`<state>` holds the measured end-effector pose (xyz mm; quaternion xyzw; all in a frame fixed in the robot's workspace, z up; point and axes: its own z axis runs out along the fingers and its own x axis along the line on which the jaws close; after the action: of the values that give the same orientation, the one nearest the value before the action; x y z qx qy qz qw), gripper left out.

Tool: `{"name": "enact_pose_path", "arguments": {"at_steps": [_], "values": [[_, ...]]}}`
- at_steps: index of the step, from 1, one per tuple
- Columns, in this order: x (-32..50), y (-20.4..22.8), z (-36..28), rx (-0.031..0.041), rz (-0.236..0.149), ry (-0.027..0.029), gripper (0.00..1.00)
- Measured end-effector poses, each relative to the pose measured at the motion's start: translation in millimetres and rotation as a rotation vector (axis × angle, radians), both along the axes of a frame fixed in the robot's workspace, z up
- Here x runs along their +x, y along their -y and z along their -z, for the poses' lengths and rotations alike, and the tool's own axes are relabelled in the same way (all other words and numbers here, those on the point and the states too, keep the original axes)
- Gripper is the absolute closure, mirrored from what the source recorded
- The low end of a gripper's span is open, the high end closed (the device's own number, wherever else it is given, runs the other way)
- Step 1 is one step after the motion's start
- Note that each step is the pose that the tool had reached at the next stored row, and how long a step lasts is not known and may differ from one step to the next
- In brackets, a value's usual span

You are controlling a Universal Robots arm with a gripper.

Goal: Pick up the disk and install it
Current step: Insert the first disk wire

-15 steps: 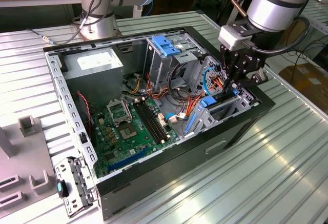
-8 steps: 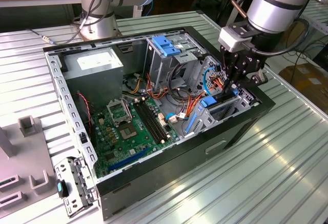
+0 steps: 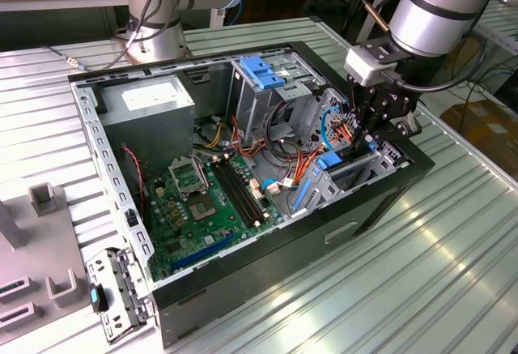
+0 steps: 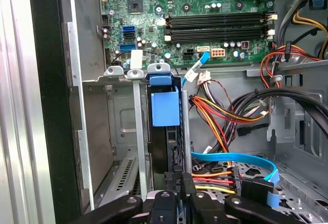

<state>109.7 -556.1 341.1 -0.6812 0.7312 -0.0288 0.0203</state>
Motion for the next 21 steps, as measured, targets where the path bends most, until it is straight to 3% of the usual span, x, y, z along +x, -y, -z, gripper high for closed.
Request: {"name": "enact_pose_path", "arguments": {"at_steps": [5, 6, 9, 13, 15, 21], "values": [[0.0, 0.1, -1.1, 0.0003, 0.0, 0.0004, 0.82], [0.0, 0.0, -6.2, 0.0002, 0.0, 0.0004, 0.76], [0.0, 0.0, -18.4, -0.0001, 0.0, 0.0004, 0.76], [0.0, 0.0, -18.5, 0.0004, 0.0, 0.0004, 0.77], [0.0, 0.0, -18.7, 0.0001, 0.0, 0.0004, 0.89], [0.0, 0.0, -18.8, 0.0002, 0.0, 0.0004, 0.89]]}}
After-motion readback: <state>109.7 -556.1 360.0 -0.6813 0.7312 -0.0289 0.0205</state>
